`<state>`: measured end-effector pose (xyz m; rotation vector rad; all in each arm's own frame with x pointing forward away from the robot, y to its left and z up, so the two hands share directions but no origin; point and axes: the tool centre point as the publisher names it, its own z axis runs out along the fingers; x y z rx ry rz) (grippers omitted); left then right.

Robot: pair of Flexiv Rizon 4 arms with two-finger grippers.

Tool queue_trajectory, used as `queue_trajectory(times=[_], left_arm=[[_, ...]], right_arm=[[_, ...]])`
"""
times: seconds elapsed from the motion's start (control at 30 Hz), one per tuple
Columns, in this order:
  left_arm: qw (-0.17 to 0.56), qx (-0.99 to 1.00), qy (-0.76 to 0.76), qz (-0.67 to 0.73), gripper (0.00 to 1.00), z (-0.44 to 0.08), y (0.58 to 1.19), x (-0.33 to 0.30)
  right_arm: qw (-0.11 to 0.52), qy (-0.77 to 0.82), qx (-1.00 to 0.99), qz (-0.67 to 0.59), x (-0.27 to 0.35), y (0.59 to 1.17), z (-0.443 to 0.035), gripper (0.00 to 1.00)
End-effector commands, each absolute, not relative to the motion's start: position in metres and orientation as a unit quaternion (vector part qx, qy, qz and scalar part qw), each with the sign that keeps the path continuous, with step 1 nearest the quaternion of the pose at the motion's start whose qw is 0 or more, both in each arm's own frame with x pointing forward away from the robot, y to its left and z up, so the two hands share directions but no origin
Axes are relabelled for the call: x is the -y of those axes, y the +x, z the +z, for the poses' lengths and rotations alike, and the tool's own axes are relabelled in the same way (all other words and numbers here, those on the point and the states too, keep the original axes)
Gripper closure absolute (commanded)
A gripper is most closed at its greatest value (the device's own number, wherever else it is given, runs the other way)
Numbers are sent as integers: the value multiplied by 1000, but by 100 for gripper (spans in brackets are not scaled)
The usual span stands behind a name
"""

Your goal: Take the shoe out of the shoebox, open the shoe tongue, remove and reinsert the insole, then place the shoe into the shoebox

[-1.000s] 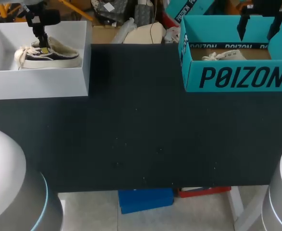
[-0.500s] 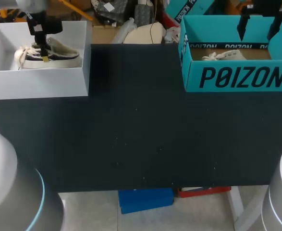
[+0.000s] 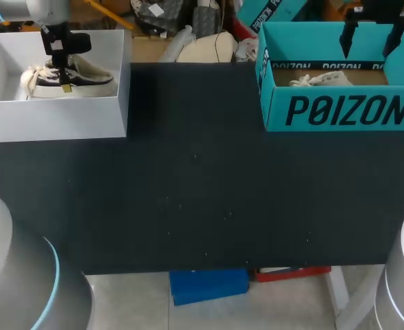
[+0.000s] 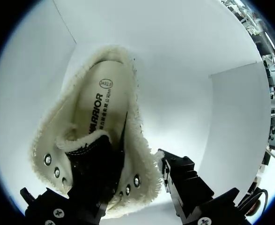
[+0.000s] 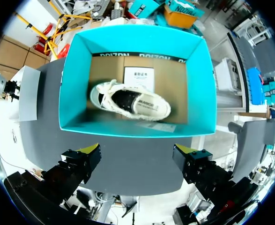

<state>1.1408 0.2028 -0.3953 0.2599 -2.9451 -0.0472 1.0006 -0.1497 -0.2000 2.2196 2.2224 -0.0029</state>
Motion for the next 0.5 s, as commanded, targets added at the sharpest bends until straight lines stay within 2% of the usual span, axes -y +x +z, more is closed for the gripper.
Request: queue_trajectory(times=[0.03,0.17,0.23,0.27,0.37,0.5], left_arm=[[93,992,88,-21,54,-404,1143,-199],[76,992,94,-29,55,-406,1145,-201],[79,992,97,-23,60,-407,1146,-200],[73,992,100,-24,65,-407,1147,-200],[73,992,101,-21,100,-407,1149,-200],[77,992,99,-19,100,-408,1150,-200]], right_arm=[[0,707,-707,-1,150,1000,-200,0],[0,707,-707,-1,150,1000,-200,0],[0,707,-707,-1,150,1000,-200,0],[0,707,-707,-1,150,1000,-200,0],[0,707,-707,-1,150,1000,-200,0],[0,707,-707,-1,150,1000,-200,0]])
